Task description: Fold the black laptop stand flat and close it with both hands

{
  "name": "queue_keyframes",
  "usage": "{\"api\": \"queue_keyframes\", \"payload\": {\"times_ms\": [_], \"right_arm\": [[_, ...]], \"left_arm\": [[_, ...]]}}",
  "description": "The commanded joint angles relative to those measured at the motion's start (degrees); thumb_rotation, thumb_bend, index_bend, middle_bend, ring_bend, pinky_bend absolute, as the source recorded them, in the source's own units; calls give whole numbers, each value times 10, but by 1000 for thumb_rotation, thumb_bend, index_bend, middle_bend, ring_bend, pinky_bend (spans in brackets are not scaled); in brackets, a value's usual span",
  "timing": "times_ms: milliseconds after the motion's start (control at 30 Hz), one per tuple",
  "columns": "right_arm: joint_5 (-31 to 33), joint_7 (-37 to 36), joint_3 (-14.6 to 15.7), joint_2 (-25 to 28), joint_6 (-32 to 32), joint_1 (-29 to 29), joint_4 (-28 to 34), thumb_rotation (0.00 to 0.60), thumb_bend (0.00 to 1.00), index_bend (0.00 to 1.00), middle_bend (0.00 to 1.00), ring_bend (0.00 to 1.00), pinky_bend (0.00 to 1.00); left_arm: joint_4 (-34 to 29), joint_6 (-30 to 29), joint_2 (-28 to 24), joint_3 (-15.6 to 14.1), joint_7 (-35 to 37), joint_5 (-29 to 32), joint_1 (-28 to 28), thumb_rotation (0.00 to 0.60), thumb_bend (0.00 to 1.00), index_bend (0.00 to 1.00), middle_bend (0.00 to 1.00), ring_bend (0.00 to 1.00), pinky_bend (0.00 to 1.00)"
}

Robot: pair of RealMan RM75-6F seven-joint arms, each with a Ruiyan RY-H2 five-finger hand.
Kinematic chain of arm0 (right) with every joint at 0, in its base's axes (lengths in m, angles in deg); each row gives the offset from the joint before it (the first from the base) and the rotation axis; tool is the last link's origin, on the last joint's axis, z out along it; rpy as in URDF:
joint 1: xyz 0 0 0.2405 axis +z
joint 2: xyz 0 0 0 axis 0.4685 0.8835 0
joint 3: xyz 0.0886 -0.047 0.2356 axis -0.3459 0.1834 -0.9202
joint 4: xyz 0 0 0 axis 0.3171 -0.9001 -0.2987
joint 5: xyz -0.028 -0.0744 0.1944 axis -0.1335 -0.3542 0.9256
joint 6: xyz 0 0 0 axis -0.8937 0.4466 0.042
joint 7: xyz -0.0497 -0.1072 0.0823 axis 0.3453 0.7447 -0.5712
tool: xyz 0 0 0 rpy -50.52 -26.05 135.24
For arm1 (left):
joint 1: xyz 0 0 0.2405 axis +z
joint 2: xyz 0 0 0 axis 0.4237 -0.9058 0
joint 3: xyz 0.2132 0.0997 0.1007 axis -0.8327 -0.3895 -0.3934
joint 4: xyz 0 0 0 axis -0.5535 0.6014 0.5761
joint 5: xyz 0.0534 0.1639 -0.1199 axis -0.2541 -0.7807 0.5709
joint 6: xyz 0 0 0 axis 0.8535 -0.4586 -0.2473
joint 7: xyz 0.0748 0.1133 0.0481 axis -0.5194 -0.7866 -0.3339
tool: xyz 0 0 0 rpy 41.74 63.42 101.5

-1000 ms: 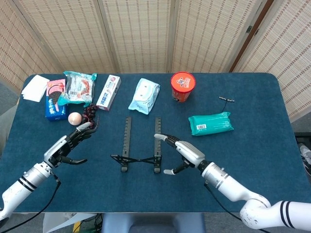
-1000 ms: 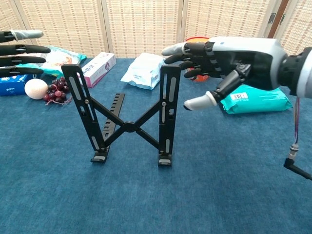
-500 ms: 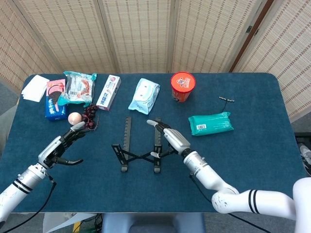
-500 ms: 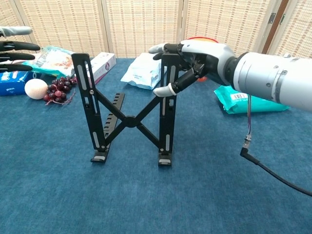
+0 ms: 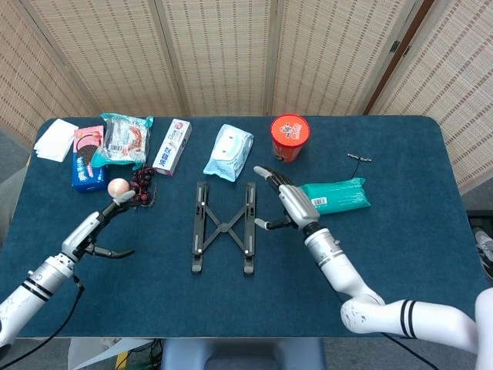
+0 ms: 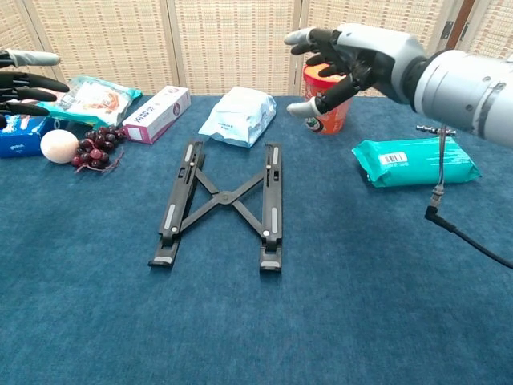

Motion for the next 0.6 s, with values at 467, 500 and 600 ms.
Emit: {"api": "queue_keyframes", "payload": {"times_ms": [467, 500, 600], "right_arm": [[-142, 154, 88, 66, 71, -69, 6, 600, 74, 0, 3, 0, 64], [-136, 163, 88, 62, 72, -71, 6, 600, 70, 0, 0, 0, 64], [-125, 193, 90, 48, 74, -72, 1, 600, 66, 0, 0, 0, 58]], "left_arm": [[110, 86, 164, 70, -532, 105, -32, 600, 120, 40, 145, 73, 66], [120, 88, 178, 74, -546, 109, -34, 600, 120, 39, 143, 73, 66], [143, 95, 206, 80, -574, 112, -41, 600, 120, 38, 133, 73, 66]]}}
